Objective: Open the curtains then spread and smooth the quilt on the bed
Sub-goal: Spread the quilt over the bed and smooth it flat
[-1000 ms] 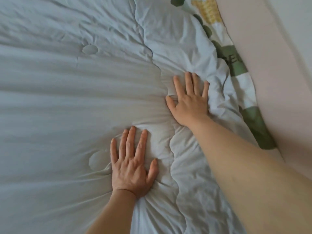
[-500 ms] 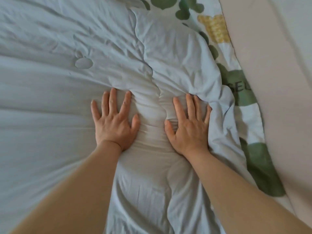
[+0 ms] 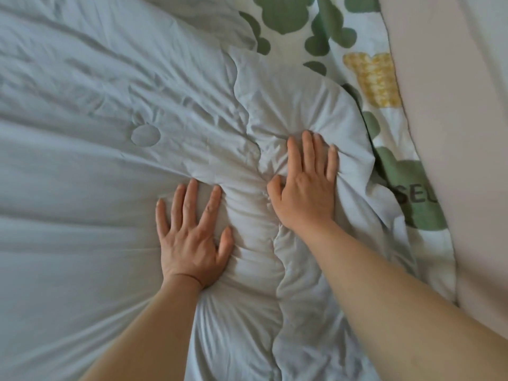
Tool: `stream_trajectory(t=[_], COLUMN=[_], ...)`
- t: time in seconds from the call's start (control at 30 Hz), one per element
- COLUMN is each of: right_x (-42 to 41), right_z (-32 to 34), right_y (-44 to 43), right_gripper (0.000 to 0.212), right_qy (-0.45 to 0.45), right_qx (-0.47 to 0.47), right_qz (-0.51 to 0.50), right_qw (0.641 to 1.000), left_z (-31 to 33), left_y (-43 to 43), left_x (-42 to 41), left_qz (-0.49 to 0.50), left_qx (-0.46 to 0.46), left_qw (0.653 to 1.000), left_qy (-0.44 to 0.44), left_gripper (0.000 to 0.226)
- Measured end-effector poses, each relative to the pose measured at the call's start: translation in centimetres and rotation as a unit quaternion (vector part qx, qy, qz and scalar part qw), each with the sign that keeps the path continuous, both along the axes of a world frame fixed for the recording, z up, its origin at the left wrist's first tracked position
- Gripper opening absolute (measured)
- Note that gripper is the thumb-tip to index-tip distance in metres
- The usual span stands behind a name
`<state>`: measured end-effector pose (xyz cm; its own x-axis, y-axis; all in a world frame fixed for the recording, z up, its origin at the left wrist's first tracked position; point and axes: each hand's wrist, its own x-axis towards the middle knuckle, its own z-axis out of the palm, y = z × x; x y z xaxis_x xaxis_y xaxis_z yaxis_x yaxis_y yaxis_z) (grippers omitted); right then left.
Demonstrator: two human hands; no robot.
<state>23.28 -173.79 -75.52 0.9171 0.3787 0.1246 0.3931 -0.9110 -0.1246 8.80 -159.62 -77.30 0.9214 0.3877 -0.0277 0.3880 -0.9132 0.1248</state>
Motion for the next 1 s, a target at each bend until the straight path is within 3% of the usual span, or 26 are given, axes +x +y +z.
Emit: stream_trajectory(t=[0.8, 1.0], right_x=[0.3, 0.4], right_z=[-1.2, -1.3], right_y=[0.7, 0.8], right_gripper=[0.074, 0.074], right_qy=[-0.01, -0.01], right_qx=[0.0, 0.004], right_qz=[-0.021, -0.025], right_qw=[1.0, 1.0], left_z=[0.6, 0.9], left_y=[0.4, 2.8], left_x=[0.3, 3.0], left_qz=[-0.002, -0.015], left_qx=[-0.027, -0.047], left_qw=[0.999, 0.999], left_qy=[0.023, -0.021], left_gripper=[0.075, 0.08])
